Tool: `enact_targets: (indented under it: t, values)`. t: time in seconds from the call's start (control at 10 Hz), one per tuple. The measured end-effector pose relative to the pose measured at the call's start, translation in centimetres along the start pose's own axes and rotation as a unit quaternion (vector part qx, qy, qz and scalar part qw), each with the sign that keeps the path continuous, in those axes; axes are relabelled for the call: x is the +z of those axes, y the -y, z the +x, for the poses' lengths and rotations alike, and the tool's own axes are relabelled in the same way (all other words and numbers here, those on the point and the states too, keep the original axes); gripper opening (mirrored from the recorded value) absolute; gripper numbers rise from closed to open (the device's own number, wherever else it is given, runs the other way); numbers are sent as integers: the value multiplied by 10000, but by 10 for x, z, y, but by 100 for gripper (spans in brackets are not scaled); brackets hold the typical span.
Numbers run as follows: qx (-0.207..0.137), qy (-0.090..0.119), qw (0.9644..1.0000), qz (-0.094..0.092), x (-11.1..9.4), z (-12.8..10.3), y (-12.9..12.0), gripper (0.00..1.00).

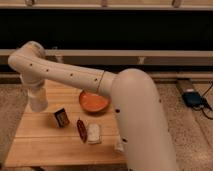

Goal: Place the ceramic cup over the eraser

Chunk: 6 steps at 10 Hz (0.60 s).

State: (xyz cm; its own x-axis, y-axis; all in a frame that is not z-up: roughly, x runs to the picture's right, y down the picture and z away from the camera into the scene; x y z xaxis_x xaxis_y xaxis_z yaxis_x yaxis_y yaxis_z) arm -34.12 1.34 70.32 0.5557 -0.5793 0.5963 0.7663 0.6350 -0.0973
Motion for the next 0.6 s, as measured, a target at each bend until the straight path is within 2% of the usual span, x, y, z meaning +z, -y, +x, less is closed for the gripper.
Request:
enact_targets:
  t: [0.1,0.3,0.6]
  values:
    - [-37,-6,9999,153,-20,2,-3,0]
    - [-52,-38,9996,285,-42,10,-17,0]
    - [81,-152,9993,325,-63,32,-47,0]
